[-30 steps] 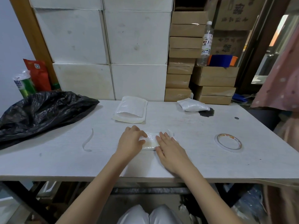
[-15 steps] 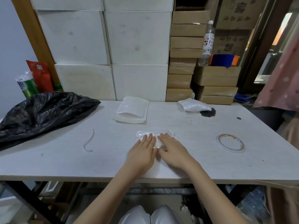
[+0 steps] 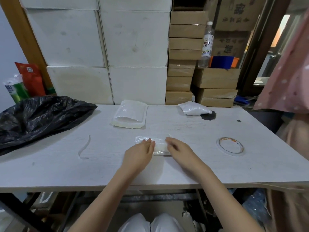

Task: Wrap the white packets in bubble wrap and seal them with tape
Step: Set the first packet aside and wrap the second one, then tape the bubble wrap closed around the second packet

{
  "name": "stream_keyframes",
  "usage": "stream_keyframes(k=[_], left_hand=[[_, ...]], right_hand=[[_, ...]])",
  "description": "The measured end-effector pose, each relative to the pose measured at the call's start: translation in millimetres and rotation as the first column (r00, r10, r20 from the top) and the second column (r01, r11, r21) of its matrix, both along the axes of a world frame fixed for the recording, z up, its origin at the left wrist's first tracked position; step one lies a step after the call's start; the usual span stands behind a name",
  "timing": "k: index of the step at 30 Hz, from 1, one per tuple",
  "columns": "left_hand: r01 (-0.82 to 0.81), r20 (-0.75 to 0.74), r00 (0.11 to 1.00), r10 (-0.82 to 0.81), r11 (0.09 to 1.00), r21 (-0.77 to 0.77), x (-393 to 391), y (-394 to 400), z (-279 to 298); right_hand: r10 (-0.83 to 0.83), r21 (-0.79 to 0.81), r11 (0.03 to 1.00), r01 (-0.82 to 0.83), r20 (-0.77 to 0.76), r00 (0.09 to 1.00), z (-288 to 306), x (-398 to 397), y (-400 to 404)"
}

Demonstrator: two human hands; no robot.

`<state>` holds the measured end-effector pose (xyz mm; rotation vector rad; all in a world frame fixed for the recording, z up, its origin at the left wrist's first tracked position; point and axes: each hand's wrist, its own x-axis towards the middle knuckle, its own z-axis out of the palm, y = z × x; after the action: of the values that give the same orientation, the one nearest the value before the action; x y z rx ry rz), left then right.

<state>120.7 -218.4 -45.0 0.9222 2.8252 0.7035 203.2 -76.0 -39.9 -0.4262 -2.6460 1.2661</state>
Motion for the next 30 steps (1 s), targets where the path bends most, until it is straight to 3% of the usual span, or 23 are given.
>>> stream_keyframes(k=[2, 4, 6, 9, 14, 21, 27, 30], left_hand=[[-0.036, -0.134, 0.991, 0.031, 0.999, -0.04, 0, 3, 4], [-0.042, -0.194, 0.98, 0.036, 0.999, -0.026, -1, 4, 5], [-0.054, -0.169, 0.984, 0.056, 0.998, 0.015, -2, 5, 7], [-0.071, -0.135, 0.988, 0.075, 0.997, 0.028, -2, 7, 12], [-0.064, -0.18, 0.981, 0.068, 0.997, 0.031, 0, 10, 12], [-0.029, -0.253, 0.967, 0.017, 0.999, -0.045, -7, 14, 8], [0.051, -0.285, 0.958, -0.043, 0.999, 0.019, -8, 18, 8], [0.14, -0.215, 0.969, -0.121, 0.987, 0.073, -6, 20, 7]], right_hand=[[-0.135, -0.04, 0.991, 0.131, -0.111, 0.985, -3, 4, 13], [-0.295, 0.188, 0.926, 0.327, -0.178, 0.939, -7, 11, 32], [-0.42, 0.471, 0.759, 0.45, -0.174, 0.891, -8, 21, 53], [-0.61, 0.66, 0.571, 0.488, -0.057, 0.791, -7, 31, 76], [-0.711, 0.744, 0.488, 0.457, 0.034, 0.703, -14, 35, 94], [-0.676, 0.588, 0.583, 0.56, -0.031, 0.736, -17, 35, 101], [-0.7, 0.267, 0.645, 0.716, -0.171, 0.694, 1, 38, 88], [-0.566, 0.115, 0.776, 0.62, -0.306, 0.765, 19, 28, 70]])
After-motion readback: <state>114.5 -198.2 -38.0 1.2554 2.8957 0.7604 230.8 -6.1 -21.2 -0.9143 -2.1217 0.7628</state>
